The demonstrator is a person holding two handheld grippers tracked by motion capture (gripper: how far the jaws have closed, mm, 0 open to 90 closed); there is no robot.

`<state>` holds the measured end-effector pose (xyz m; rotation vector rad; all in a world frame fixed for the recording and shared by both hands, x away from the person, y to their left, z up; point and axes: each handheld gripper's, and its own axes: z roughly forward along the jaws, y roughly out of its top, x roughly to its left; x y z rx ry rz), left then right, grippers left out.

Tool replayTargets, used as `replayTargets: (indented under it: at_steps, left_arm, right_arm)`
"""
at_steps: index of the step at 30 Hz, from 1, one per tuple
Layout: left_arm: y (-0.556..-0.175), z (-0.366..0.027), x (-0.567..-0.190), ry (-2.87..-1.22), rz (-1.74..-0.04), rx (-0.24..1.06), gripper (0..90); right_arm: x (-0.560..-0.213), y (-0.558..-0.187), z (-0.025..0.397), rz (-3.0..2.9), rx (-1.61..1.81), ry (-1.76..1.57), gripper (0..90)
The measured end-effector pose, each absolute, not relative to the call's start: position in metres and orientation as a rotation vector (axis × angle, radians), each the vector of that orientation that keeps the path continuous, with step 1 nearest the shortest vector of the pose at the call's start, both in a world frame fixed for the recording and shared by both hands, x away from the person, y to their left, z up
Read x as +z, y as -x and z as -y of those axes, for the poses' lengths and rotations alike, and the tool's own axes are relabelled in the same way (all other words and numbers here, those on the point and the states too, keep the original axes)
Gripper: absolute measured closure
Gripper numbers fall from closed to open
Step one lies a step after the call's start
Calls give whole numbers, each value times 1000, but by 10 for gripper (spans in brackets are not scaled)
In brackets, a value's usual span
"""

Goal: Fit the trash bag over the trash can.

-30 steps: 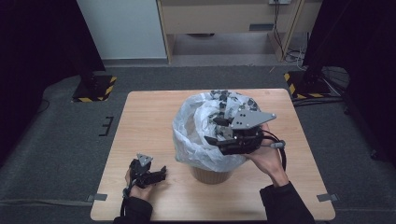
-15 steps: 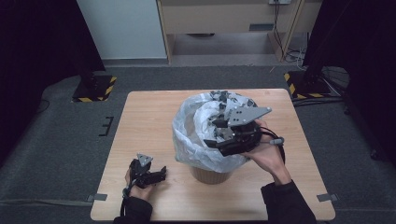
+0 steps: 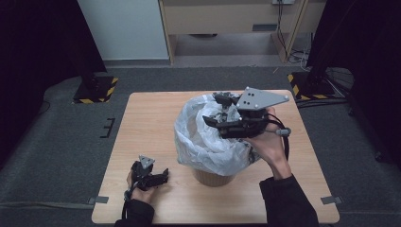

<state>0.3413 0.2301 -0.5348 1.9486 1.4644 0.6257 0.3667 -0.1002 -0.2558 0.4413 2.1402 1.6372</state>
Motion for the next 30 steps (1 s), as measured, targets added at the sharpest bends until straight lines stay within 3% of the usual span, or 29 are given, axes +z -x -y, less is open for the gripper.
replayTargets:
  at_steps: [11,30]
  left_arm:
    - [-341,-230,-535,-1949,-1462,625,99]
    - [-341,-230,-535,-1956,-1451,621,100]
  right_arm:
    - [-273,-394,67,-2228,1568,-512,304]
    - [-326,-421,34,-2615,1093,-683,300]
